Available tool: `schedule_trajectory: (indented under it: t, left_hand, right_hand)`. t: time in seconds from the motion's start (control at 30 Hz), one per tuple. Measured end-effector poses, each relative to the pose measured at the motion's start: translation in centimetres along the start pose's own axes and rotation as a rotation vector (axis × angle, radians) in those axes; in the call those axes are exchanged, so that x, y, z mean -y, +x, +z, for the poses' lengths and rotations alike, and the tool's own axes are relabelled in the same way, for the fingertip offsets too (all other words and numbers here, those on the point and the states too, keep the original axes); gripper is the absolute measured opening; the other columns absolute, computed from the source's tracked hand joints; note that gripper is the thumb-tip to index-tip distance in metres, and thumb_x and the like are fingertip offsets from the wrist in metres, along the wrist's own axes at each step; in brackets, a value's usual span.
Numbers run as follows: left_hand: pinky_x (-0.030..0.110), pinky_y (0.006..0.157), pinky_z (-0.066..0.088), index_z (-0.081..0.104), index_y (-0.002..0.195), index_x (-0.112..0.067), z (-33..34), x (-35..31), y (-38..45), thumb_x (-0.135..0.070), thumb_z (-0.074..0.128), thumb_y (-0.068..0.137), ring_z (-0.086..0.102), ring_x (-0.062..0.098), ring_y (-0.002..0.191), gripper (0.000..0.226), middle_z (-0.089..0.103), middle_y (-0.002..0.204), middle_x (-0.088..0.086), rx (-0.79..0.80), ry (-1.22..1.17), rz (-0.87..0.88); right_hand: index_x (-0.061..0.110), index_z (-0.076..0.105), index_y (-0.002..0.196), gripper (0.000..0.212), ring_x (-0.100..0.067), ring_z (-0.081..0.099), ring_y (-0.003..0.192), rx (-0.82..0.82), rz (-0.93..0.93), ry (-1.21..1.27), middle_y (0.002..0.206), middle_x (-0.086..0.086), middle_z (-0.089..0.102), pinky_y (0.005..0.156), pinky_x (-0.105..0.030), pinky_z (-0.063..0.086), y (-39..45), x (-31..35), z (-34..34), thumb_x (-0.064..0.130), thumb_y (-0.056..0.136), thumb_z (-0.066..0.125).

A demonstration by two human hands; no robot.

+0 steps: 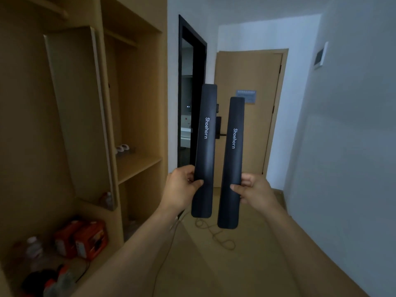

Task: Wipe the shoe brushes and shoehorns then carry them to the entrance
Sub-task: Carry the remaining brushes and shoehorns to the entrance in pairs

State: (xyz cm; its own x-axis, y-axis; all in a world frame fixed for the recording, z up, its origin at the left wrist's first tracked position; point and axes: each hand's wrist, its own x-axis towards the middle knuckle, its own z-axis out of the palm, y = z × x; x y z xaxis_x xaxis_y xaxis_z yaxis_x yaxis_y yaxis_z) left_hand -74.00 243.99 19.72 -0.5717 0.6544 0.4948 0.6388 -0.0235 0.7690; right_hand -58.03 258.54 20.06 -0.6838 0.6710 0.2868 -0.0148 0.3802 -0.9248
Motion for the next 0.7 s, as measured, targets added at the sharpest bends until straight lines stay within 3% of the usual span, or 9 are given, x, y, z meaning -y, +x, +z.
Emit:
schedule_trajectory:
  t: [0.3,0.47,0.6,0.7]
  left_hand:
    - [0.038,0.077,0.062,0.068,0.104,-0.018,3.0,8.8,18.8,-0.012,0.069,0.090,0.071,0.010,0.087,0.016,0.073,0.095,-0.005,0.019,0.012,-0.002]
    - [0.039,0.080,0.061,0.068,0.100,-0.021,4.1,12.7,25.9,-0.010,0.070,0.089,0.070,0.011,0.088,0.015,0.073,0.095,-0.006,0.001,0.025,-0.043]
    - [0.037,0.080,0.061,0.068,0.106,-0.018,4.4,16.0,30.5,-0.010,0.069,0.089,0.070,0.009,0.089,0.018,0.072,0.098,-0.004,-0.028,0.060,-0.061]
    - [0.034,0.079,0.061,0.069,0.105,-0.016,4.4,18.9,33.8,-0.011,0.070,0.089,0.070,0.009,0.089,0.017,0.072,0.097,-0.004,-0.070,0.097,-0.079]
  right_hand:
    - [0.025,0.065,0.097,0.027,0.009,0.067,0.062,-0.029,0.008,-0.007,0.088,0.005,0.069,0.049,-0.010,0.049,20.2,-4.3,0.7,-0.002,0.092,0.067]
    - [0.033,0.065,0.090,0.031,0.001,0.066,0.072,-0.007,0.011,-0.033,0.087,0.010,0.070,0.054,-0.015,0.054,28.9,-7.2,1.8,0.003,0.092,0.068]
    - [0.033,0.066,0.090,0.033,0.001,0.068,0.070,0.035,-0.001,-0.005,0.086,0.009,0.071,0.054,-0.017,0.056,35.8,-9.9,3.2,0.001,0.092,0.068]
    - [0.028,0.068,0.094,0.029,-0.006,0.072,0.071,0.091,0.006,0.042,0.086,0.005,0.074,0.061,-0.032,0.062,41.2,-12.2,4.8,-0.001,0.092,0.066]
